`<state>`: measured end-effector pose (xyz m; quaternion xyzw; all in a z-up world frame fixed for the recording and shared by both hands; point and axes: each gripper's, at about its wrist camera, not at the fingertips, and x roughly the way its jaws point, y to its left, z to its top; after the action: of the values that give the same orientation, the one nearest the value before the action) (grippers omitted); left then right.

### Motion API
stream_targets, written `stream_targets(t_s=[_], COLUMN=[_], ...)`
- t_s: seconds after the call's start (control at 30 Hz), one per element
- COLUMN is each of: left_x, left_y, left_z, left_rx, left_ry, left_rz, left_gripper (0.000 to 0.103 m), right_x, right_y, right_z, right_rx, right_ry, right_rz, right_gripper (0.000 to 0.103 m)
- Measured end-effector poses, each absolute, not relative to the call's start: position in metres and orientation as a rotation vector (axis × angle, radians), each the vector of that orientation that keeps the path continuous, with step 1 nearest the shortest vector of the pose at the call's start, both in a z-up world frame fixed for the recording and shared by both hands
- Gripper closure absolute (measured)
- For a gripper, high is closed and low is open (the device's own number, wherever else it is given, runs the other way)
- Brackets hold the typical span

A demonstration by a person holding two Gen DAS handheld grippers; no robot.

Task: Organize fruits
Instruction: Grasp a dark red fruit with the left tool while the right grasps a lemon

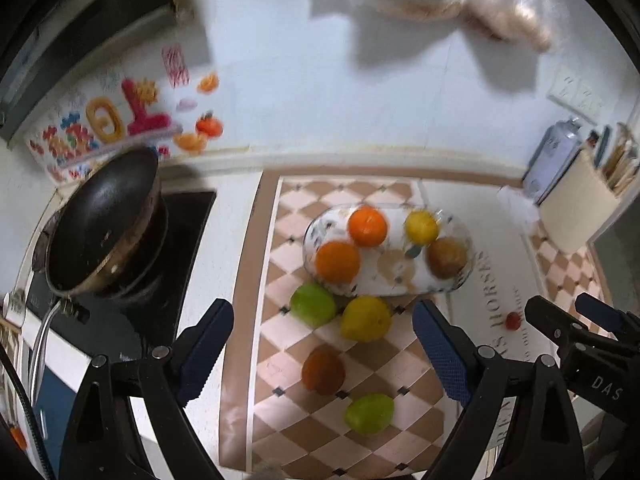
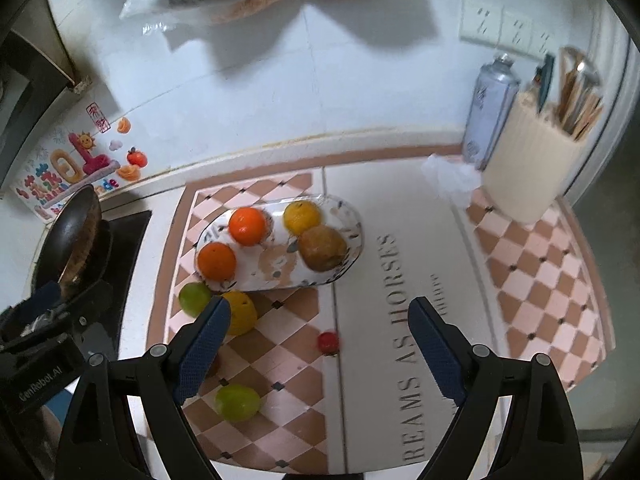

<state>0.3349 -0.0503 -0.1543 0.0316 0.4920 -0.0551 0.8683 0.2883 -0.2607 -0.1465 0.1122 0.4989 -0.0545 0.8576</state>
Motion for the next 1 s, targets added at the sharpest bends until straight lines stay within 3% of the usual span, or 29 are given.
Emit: stream_targets(t_s=[0.07,0.5,0.57,0.63,0.7,1.0], left_x=[0.341,0.367,0.367,0.368,0.369,0.369], left_y=[-0.041,0.022,0.023,0.021,0.014,-0.049], left_z=[-0.169,-0.265,-0.275,-0.284,-0.293,-0.34], left_rx=[0.061,0.031,-0.002,-0.034,-0.056,0.031], left_ry=[1.07,1.334,1.369,1.403,1.439,1.574], left_rz=[-0.074,0.169,0.159,0.143,0.107,-0.119], left_gripper=[0.002,0.002,0.002,0.002,0.002,0.003], right_x=[0.3,0.398,0.407,0.414,0.417,0.379], right_y=[-0.257,-0.186,-0.177,-0.169,-0.164,-0.208], right_z=[-0.164,-0.325,-0.342,-0.357,-0.362,-0.352], right_rx=[0.262,0.4,0.422,0.441,0.396,0.351], right_ry=[1.092,1.416,1.453,1.486,1.49,1.515], right_rz=[-0.07,0.164,0.181,0.192,0.19,0.148], right_gripper=[0.011,0.012,0.015,0.026,0.036,0.036])
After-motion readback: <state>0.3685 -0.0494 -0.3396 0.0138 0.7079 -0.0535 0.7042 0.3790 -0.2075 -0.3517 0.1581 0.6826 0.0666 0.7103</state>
